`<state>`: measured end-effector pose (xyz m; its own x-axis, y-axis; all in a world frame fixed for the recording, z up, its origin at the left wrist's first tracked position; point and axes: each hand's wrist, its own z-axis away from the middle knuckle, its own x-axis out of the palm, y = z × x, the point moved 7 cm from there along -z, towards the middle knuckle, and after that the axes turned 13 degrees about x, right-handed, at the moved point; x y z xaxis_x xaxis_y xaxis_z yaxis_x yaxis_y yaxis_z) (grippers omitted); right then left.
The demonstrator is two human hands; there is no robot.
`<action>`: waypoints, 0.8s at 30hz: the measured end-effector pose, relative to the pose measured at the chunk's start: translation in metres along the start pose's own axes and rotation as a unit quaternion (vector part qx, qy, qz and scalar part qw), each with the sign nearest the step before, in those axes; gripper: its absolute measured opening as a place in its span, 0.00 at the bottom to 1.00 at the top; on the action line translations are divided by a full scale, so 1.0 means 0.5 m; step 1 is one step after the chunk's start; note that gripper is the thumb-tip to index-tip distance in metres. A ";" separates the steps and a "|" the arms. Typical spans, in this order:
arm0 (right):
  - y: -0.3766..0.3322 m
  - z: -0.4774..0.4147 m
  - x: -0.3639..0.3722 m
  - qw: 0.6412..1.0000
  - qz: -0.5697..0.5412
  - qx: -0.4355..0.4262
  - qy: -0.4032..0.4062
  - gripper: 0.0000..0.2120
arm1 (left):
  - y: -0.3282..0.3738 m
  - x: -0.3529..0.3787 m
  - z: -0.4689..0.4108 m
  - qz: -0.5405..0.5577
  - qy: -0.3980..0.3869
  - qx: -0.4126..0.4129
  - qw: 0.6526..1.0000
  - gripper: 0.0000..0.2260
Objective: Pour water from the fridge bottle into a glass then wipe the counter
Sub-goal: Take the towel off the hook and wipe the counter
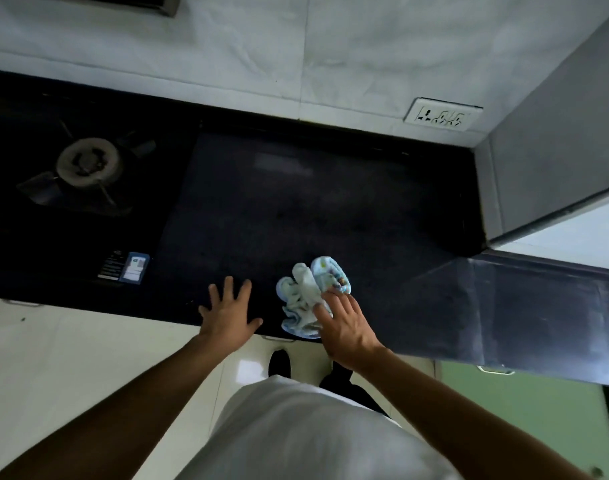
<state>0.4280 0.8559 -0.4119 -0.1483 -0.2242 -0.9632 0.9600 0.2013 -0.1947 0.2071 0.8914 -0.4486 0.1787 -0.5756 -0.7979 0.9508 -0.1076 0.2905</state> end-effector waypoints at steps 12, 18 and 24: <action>0.011 0.039 0.022 0.993 0.069 -0.097 -0.004 0.19 | 0.181 -0.003 0.046 -0.063 0.122 0.313 0.940 0.25; -0.020 0.038 0.006 0.996 0.068 -0.062 -0.013 0.13 | 0.223 -0.016 0.038 -0.097 0.123 0.321 0.934 0.16; 0.007 -0.014 -0.121 0.970 -0.194 0.144 -0.009 0.04 | 0.232 -0.044 0.026 0.008 0.099 0.324 0.941 0.12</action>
<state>0.4385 0.8770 -0.3556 -0.5105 -0.2477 -0.8234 0.8595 -0.1769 -0.4796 0.3100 0.8812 -0.3904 0.2959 -0.4267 -0.8546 0.6053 -0.6084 0.5133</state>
